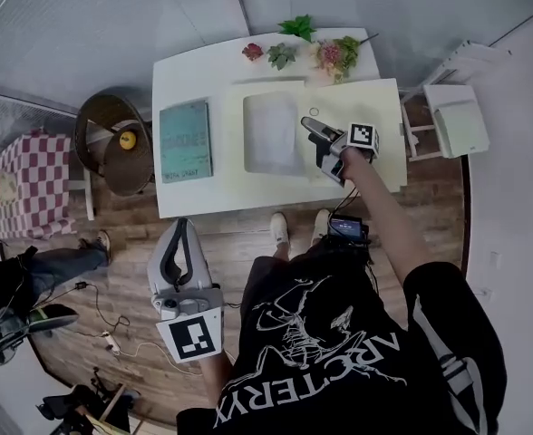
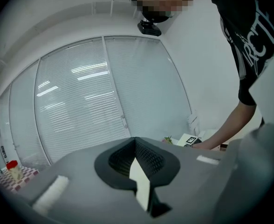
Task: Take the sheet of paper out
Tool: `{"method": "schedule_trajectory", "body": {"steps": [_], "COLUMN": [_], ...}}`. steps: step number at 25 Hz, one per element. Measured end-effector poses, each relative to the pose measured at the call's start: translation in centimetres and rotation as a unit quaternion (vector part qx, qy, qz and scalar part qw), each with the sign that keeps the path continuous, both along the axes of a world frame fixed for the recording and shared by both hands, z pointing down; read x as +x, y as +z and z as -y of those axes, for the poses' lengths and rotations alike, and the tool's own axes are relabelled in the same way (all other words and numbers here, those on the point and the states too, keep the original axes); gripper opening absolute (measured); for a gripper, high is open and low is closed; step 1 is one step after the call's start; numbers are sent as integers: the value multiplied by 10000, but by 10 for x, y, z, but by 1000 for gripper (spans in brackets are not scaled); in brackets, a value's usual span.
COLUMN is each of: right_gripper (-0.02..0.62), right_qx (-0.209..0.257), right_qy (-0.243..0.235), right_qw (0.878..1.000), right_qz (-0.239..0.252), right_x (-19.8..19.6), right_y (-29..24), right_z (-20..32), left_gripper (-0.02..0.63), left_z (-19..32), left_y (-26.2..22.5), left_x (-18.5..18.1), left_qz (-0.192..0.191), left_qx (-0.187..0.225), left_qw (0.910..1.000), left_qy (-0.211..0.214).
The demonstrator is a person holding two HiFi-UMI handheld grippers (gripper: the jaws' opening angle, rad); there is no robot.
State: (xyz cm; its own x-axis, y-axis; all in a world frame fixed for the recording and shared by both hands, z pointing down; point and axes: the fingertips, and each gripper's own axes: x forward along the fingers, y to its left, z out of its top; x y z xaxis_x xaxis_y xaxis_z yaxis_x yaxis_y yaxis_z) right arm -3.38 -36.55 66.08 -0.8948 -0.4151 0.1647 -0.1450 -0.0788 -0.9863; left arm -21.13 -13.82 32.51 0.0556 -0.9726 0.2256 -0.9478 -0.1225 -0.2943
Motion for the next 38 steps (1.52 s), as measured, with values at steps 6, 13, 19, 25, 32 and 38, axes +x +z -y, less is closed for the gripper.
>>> {"method": "schedule_trajectory", "body": {"steps": [6,13,19,25,32,38], "right_gripper": [466,462,412,140,17,14], "right_qx": [-395,-408,-596,-717,-736,388], "right_qy": [-435,-1303,-1703,-1525,-1709,-1863], "right_qw": [9981,9905,9836,9844,9769,9626], "right_qz": [198,174,-92,-515,-1054,-1927], "right_x": [-24,-56,-85,-83,-74,-20], "right_y": [33,44,51,73,79,36], "right_z": [-1,-7,-3,-2,-14,-21], "left_gripper": [8,8,8,8,8,8], "left_z": [-17,-36,-43,-53,-49,-15], "left_y": [3,6,5,5,4,2], "left_x": [-9,-21,-21,-33,-32,-10], "left_qz": [108,200,241,315,207,19], "left_qx": [-150,-308,-291,-273,-181,107], "left_qw": [9995,9984,9981,9969,9980,9999], "left_qy": [-254,-424,-492,-675,-575,-17]}}
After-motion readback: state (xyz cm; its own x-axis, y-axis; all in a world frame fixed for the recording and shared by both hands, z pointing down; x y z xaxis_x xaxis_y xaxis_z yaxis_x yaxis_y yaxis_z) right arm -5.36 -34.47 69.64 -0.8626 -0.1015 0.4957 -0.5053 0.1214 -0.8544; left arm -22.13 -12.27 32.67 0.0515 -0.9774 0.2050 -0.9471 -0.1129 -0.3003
